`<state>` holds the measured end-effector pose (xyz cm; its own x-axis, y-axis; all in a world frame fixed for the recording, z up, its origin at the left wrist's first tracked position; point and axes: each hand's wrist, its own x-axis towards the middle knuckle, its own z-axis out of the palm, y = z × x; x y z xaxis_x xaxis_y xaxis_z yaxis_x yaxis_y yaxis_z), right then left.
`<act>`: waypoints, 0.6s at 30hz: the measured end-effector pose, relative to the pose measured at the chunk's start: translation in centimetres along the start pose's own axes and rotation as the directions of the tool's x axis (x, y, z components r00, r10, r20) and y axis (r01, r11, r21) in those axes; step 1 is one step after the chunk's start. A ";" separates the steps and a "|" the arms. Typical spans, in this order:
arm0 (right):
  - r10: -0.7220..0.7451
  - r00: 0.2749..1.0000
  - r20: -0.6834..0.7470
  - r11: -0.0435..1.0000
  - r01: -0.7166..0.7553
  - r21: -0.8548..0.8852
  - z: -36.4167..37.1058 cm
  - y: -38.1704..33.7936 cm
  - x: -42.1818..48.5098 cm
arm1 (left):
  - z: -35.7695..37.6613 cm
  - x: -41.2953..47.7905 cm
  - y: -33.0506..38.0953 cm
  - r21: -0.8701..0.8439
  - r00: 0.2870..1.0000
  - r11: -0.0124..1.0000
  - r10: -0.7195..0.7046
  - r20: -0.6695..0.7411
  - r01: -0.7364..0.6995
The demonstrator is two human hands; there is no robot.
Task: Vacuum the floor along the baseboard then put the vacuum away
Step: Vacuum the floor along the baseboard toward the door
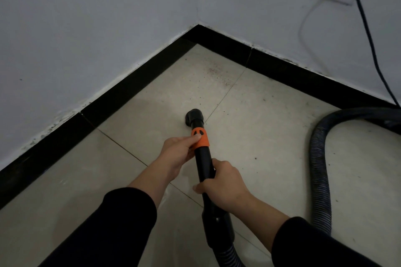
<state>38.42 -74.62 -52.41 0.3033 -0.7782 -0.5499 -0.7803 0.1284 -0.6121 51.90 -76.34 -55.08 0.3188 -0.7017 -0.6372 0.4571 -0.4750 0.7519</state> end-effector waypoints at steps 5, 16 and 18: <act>0.013 1.000 -0.006 1.000 -0.013 0.017 -0.7 1.1 -1.0 | 1.3 -0.7 -0.7 0.004 1.000 1.000 -0.014 0.011 0.014; 0.022 0.999 0.030 1.000 -0.022 -0.009 -2.2 3.2 -3.9 | 2.9 -4.1 -2.4 0.027 0.999 0.998 -0.049 -0.001 0.049; 0.020 0.998 0.061 1.000 -0.019 -0.013 -3.0 3.5 -4.4 | 3.3 -5.0 -2.5 0.028 0.998 0.998 -0.059 -0.016 0.059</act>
<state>32.74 -72.55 -50.40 0.3209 -0.7365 -0.5955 -0.7927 0.1352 -0.5944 46.38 -73.40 -53.23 0.3048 -0.6637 -0.6830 0.4517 -0.5306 0.7172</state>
